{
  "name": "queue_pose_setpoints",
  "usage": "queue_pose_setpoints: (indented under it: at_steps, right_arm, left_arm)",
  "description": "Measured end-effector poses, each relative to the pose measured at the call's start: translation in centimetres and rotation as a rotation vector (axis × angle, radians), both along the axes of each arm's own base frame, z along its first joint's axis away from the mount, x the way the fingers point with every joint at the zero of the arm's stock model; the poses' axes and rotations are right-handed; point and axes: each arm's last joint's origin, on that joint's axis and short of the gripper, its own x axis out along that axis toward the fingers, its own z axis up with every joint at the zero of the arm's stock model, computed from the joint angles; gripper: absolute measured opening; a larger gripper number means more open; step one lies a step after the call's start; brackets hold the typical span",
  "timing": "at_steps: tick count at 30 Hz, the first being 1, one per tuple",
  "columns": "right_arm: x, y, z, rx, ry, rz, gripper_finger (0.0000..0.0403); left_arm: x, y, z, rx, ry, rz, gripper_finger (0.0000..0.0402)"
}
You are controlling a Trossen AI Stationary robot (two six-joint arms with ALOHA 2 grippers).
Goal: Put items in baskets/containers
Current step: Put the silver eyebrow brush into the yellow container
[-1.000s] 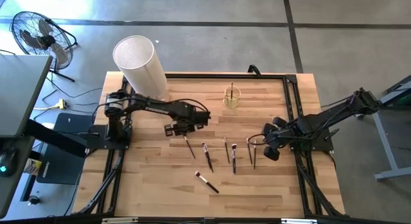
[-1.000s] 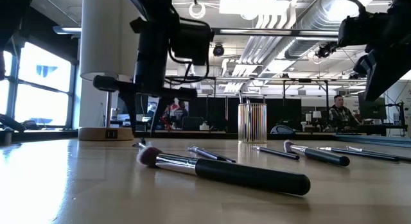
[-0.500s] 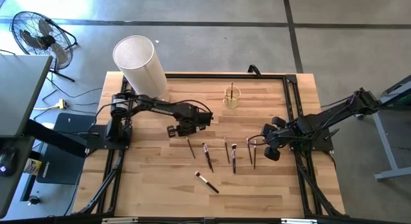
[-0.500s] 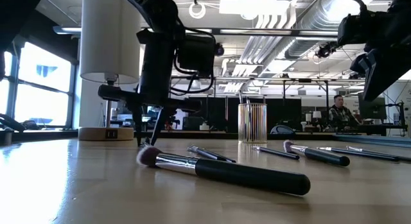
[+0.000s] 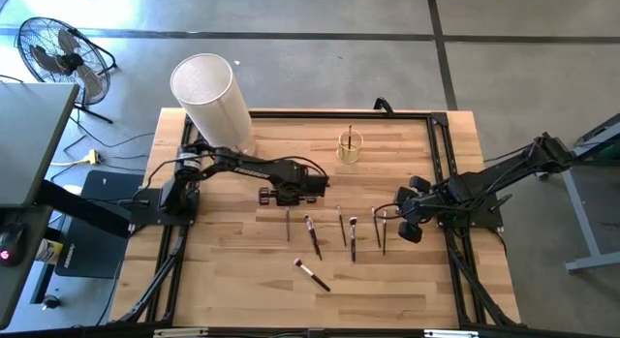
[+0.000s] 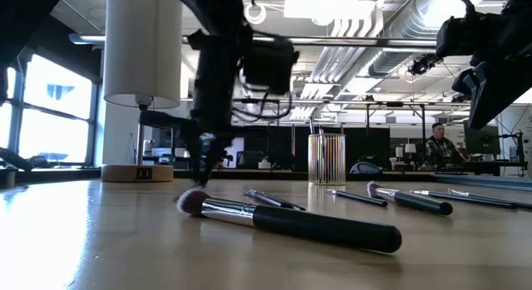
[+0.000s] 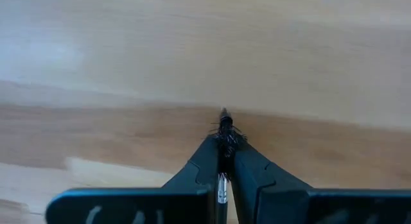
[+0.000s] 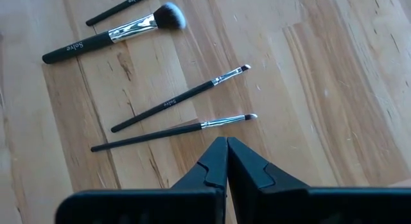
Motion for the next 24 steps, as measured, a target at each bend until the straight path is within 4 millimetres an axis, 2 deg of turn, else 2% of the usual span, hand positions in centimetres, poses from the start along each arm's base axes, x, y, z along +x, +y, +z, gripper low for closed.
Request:
queue_pose_setpoints:
  at_steps: [7, 11, 16, 21, 24]
  right_arm:
    - [0.1, 0.0, 0.1, -0.01, -0.014, 0.001, 0.0004]
    - [0.2, 0.0, 0.1, -0.011, -0.022, -0.001, 0.0002]
    - [0.2, 0.1, 0.1, 0.04, -0.031, -0.086, 0.0003]
    - [0.0, 0.6, 0.1, 0.081, -0.044, -0.156, 0.0003]
    - [-0.2, 1.0, 0.1, 0.084, -0.065, -0.197, 0.0001]
  left_arm:
    - [2.0, -1.8, 3.9, 0.126, -0.114, -0.084, 0.0011]
    - [3.7, -2.7, 7.1, 0.257, -0.25, -0.179, 0.0011]
    - [5.9, -1.9, 13.6, 0.495, -0.431, -0.361, 0.0011]
    - [7.0, 0.2, 21.1, 0.766, -0.58, -0.745, 0.0011]
    - [7.5, 1.3, 23.6, 0.936, -0.661, -0.933, 0.0011]
